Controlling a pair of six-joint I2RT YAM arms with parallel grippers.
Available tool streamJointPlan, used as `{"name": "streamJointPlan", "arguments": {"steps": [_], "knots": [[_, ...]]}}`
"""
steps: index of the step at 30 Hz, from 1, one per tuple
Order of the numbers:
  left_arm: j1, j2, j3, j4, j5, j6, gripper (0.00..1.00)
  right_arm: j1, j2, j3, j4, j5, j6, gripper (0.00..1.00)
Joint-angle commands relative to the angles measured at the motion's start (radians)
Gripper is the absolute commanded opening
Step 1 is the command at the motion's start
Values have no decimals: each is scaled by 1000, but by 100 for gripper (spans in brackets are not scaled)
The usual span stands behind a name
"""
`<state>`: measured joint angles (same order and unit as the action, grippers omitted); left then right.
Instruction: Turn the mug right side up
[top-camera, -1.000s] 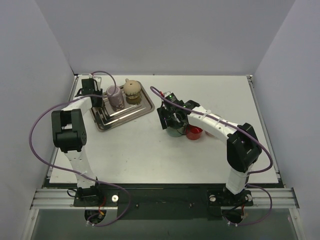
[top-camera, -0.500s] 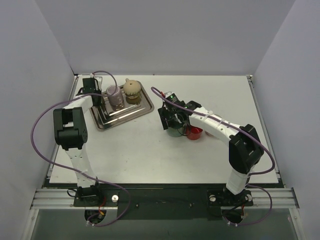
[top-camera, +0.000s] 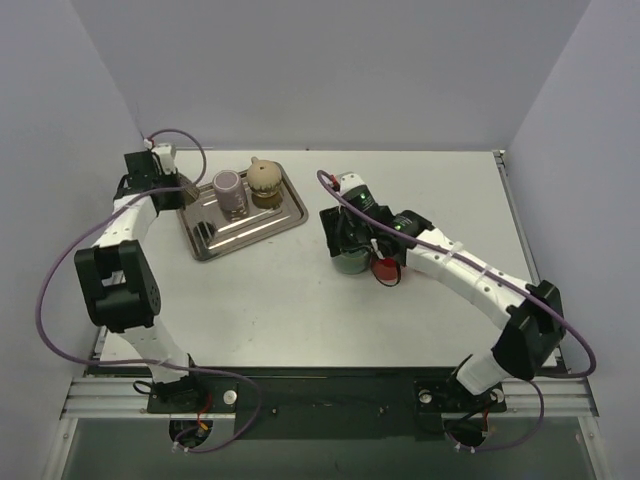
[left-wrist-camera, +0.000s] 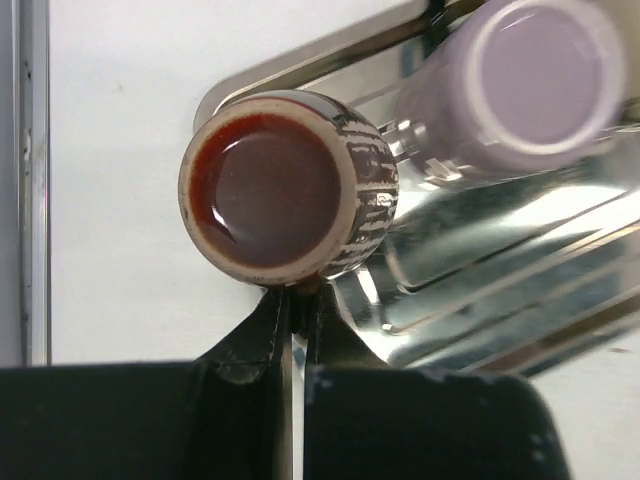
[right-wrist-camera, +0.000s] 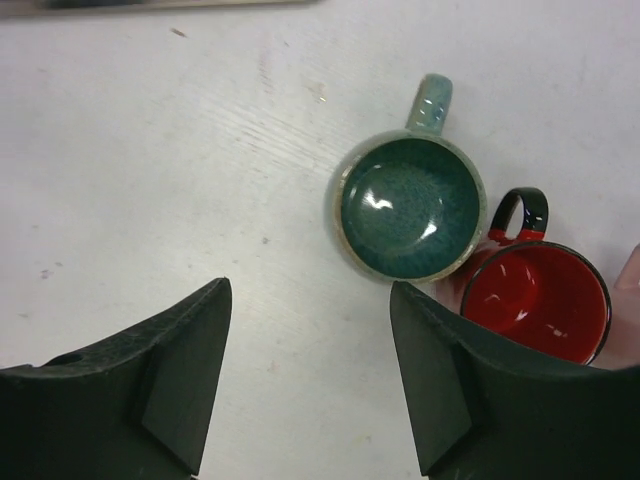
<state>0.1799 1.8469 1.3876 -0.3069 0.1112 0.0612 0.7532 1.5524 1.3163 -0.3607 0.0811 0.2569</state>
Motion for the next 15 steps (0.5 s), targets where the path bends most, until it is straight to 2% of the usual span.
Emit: {"name": "streamJointPlan", "arguments": {"steps": [1,3,6,10,12,15], "knots": [[0,-225,13,-23,263,-112,0,47,-124,-41,147,-30,37,61],[0,-286,10,-53,366,-155,0,55,-169,-83,287,-139,103,62],[-16,-380,-1,-70,606,-268,0,74,-207,-173,678,-227,235,73],[-75,-492,-27,-37,816,-377,0,89,-150,-184,1073,-293,433,74],[-105,-537,-47,3,873,-431,0,90,-112,-177,1203,-288,539,74],[-157,-578,-50,-12,890,-446,0,92,-57,-158,1327,-271,594,74]]}}
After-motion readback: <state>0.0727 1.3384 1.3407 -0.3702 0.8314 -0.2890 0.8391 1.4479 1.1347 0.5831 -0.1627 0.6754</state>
